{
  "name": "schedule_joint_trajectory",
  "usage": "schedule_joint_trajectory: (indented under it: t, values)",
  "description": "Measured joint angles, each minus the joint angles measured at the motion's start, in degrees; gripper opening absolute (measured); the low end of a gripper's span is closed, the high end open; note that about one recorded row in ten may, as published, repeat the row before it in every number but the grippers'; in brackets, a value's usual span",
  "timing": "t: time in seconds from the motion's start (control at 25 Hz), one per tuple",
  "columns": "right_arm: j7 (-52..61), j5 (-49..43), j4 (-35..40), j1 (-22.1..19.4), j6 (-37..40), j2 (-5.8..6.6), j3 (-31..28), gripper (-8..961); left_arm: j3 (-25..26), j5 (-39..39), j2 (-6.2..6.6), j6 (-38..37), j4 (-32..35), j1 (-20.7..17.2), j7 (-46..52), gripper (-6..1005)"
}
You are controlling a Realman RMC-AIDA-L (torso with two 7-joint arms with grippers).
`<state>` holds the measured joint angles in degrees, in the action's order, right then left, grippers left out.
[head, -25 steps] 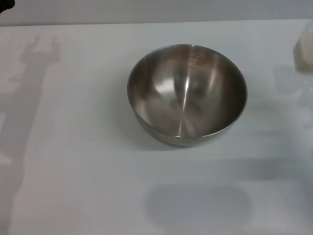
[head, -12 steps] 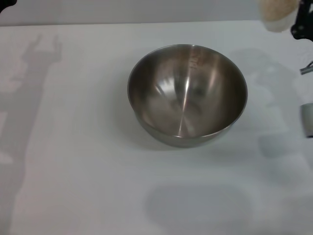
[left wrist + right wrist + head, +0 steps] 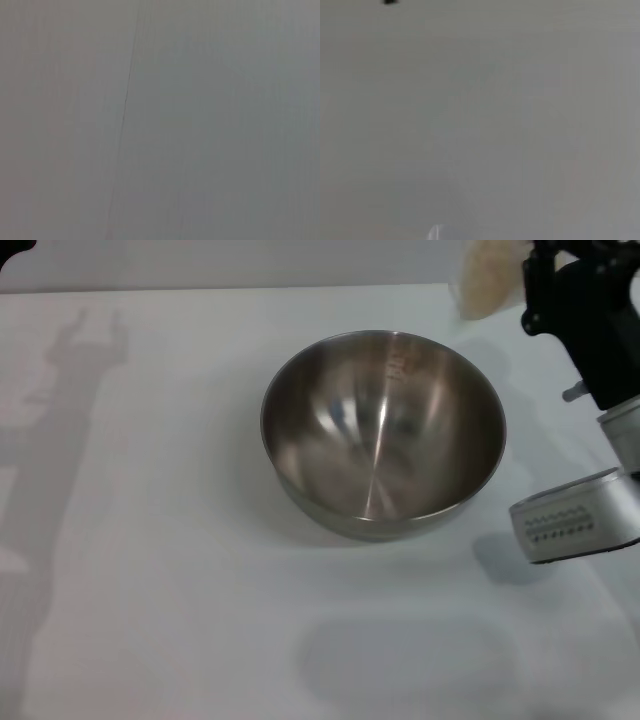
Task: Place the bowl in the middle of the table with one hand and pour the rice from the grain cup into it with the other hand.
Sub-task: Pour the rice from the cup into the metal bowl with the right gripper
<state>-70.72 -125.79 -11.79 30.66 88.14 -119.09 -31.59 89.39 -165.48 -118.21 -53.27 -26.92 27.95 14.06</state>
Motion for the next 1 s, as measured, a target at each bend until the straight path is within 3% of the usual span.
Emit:
schedule_joint_trajectory:
  t: [1.0]
  values:
    - [-25.2, -13.0, 7.3, 4.3, 0.3, 0.15, 0.7, 16, -0.4, 0.3, -0.14, -0.3, -0.3, -0.7, 0.1, 450]
